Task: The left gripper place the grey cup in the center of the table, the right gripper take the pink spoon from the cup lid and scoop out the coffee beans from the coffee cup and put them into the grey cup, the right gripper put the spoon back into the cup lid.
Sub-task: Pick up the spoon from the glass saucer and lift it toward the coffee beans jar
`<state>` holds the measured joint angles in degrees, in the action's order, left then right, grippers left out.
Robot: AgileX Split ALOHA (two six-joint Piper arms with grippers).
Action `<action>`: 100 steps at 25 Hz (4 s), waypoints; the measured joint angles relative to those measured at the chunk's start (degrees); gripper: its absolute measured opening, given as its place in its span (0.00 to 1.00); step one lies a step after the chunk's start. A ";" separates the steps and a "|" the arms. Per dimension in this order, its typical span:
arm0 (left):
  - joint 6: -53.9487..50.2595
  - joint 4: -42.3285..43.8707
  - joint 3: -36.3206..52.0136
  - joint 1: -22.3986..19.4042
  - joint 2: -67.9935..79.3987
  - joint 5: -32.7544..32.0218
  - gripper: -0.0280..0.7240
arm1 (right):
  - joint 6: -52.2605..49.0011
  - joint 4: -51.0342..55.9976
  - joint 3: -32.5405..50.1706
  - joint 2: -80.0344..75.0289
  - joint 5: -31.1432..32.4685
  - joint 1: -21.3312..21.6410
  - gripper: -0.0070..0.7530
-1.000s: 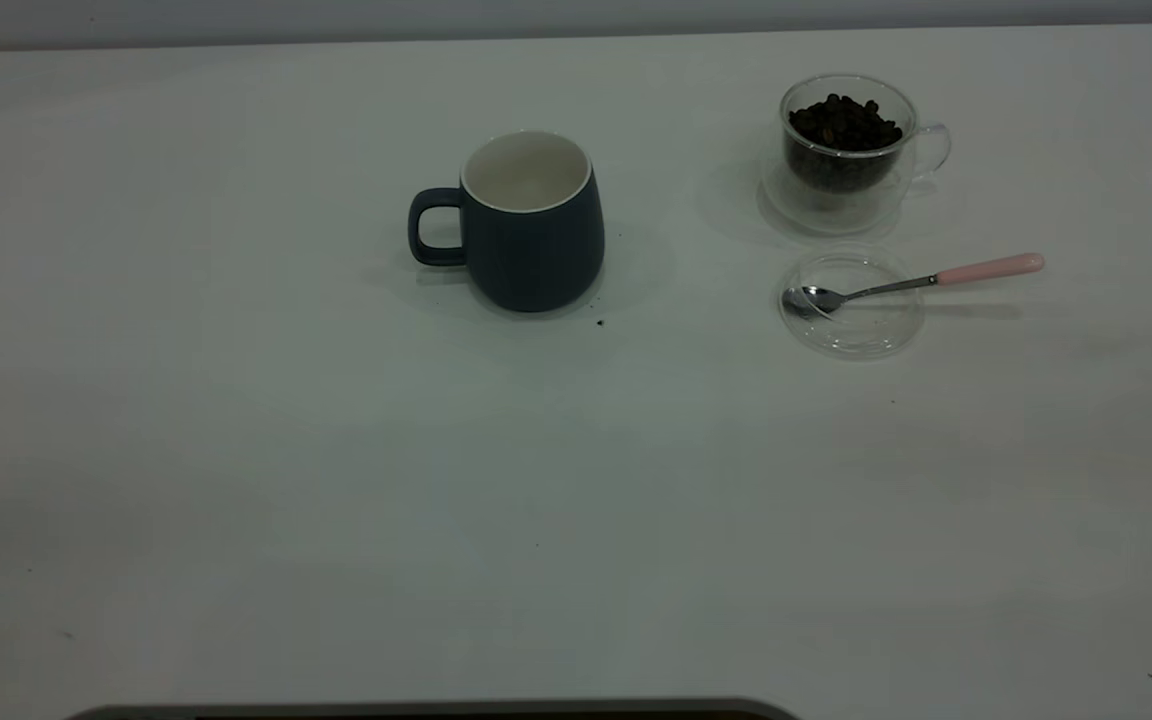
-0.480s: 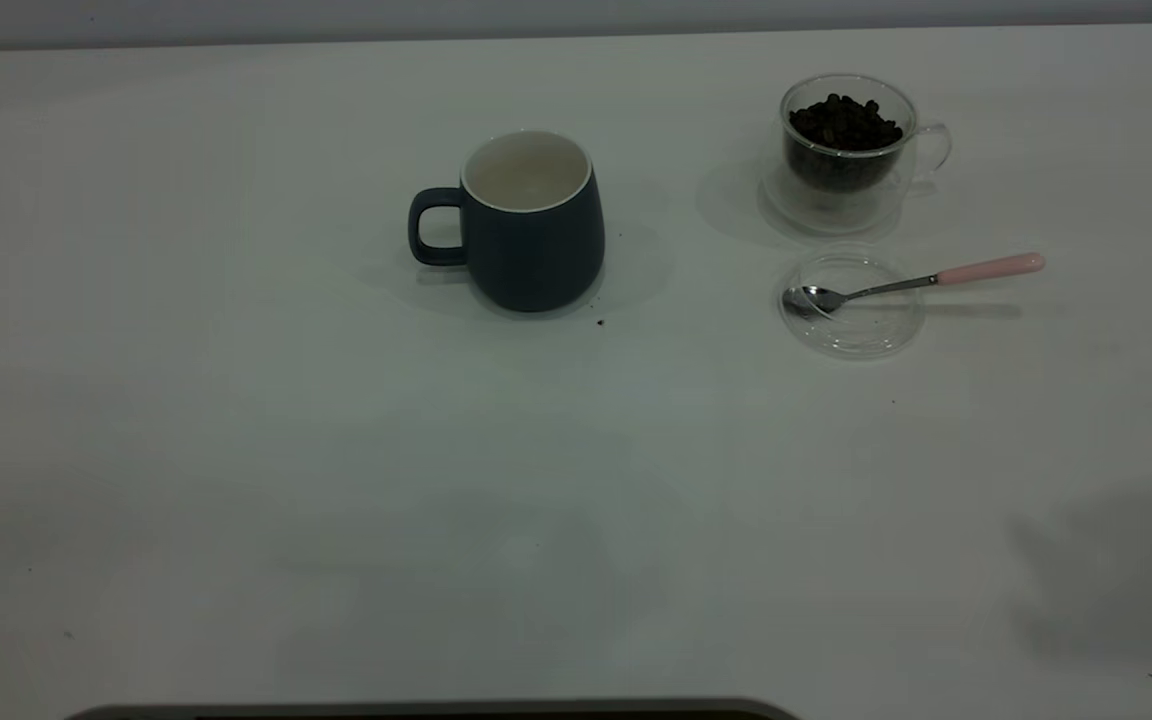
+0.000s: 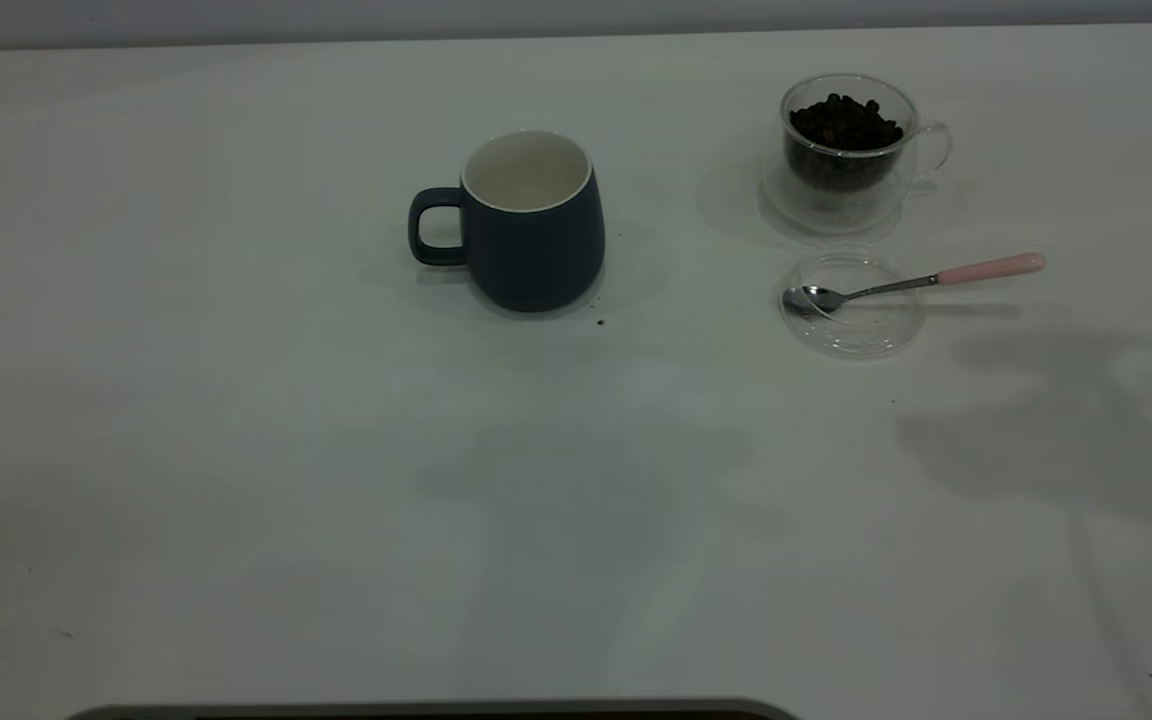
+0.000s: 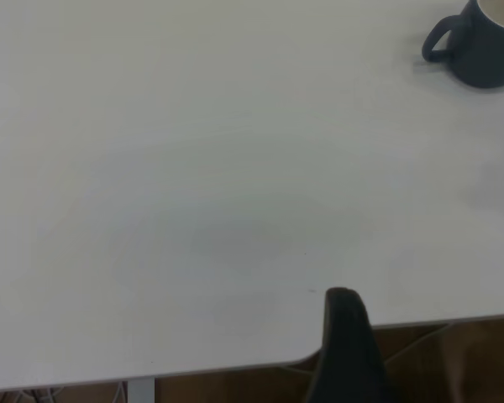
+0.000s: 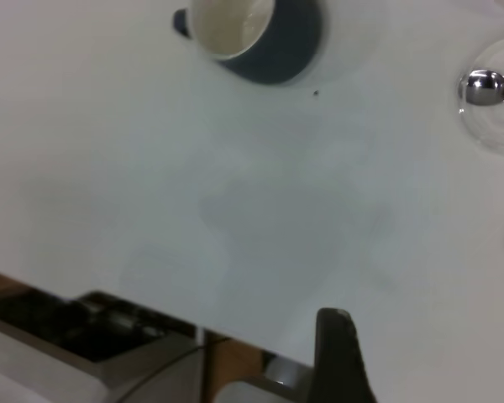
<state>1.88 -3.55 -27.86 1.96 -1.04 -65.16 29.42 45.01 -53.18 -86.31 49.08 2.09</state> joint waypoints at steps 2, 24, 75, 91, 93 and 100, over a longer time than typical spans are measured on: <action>0.00 0.00 0.00 0.00 0.00 0.00 0.79 | 1.73 1.08 -0.17 -3.97 -0.31 2.29 0.78; -0.07 0.00 0.00 0.00 0.00 0.00 0.79 | 25.02 19.94 -2.00 -37.50 -9.85 10.15 0.78; 0.02 -0.05 0.00 0.00 0.00 0.00 0.79 | 39.39 24.22 -21.50 -56.26 1.58 13.85 0.72; -0.06 -0.05 0.00 0.00 0.00 0.00 0.79 | 39.41 23.17 -21.90 -56.26 3.50 13.85 0.21; -0.06 -0.05 0.00 0.00 0.00 0.00 0.79 | 39.41 22.58 -22.28 -56.26 4.90 13.85 0.19; -0.06 -0.05 0.00 0.00 0.00 0.00 0.79 | 38.67 19.05 -23.20 -54.45 8.35 13.90 0.16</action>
<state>1.82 -3.60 -27.86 1.96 -1.04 -65.16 68.08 64.07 -76.39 -140.76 57.43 15.98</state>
